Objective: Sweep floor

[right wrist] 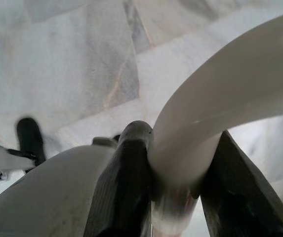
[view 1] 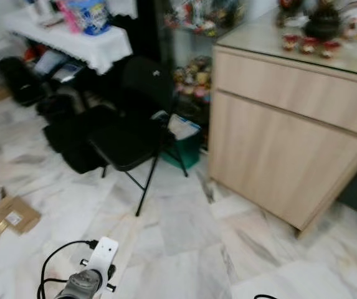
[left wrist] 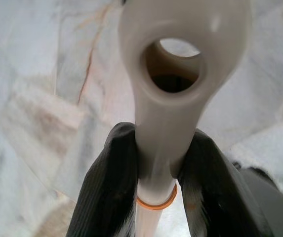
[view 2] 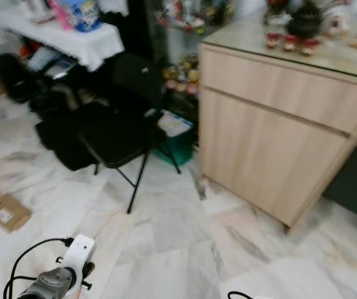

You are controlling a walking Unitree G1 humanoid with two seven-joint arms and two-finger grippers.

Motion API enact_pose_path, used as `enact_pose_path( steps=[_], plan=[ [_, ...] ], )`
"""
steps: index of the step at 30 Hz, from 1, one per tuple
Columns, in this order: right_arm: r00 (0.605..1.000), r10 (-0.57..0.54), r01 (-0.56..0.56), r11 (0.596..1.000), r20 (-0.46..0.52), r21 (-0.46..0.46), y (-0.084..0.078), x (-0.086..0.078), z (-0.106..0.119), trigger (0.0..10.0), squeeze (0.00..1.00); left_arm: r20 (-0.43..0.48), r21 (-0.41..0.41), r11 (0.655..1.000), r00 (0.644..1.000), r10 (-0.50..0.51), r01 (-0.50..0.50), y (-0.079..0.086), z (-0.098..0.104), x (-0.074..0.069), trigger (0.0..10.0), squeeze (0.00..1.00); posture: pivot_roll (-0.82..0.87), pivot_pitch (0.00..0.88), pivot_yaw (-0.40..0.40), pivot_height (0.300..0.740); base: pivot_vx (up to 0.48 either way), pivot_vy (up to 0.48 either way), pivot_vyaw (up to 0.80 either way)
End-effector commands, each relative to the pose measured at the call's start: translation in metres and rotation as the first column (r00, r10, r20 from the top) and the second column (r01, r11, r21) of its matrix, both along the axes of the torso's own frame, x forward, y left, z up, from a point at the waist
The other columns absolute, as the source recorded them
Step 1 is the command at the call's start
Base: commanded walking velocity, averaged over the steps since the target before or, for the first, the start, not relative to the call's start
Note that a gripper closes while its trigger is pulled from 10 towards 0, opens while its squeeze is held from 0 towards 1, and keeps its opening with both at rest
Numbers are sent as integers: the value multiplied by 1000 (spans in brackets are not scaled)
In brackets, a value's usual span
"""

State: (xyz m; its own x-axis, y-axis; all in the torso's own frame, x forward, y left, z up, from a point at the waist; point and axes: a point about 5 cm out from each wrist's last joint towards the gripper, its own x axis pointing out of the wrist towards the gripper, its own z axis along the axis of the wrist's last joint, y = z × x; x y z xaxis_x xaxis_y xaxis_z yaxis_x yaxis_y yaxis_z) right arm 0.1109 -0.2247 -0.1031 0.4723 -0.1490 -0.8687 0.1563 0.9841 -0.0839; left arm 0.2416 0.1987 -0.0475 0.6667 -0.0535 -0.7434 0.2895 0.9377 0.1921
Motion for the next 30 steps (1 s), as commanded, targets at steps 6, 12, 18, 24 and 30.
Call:
enact_pose_path(
  steps=[6, 12, 18, 24, 30],
  plan=[
    [1000, 14, -14, 1000, 2, -5, -1, 3, 1, 10000, 0, -69, -23, 997, 995, 65, -67, 5, -12, -19, 10000, 0, -22, 24, -21, 740, 0, 0, 800],
    [1000, 25, -25, 1000, -3, 2, 2, 5, 1, 10000, 0, -60, -16, 993, 992, 115, -116, 13, -11, -19, 10000, 0, -23, 29, -32, 740, 0, 0, 800],
    [999, 35, -35, 999, -9, -4, -1, 6, 1, 10000, 0, -51, -27, 989, 988, 145, -146, 11, -11, -18, 10000, 0, -25, 27, -48, 740, 0, 0, 800],
    [1000, 2, -2, 1000, 1, 8, -4, 8, 2, 10000, 0, -56, -34, 986, 986, 159, -161, 9, -13, -21, 10000, 0, -22, 30, -45, 740, 0, 0, 631],
    [999, -35, 35, 999, 17, 17, -4, 10, 3, 10000, 0, -58, -36, 986, 985, 162, -164, 9, -14, -22, 10000, 0, -9, 54, -28, 740, 0, 0, 0]
  ],
)
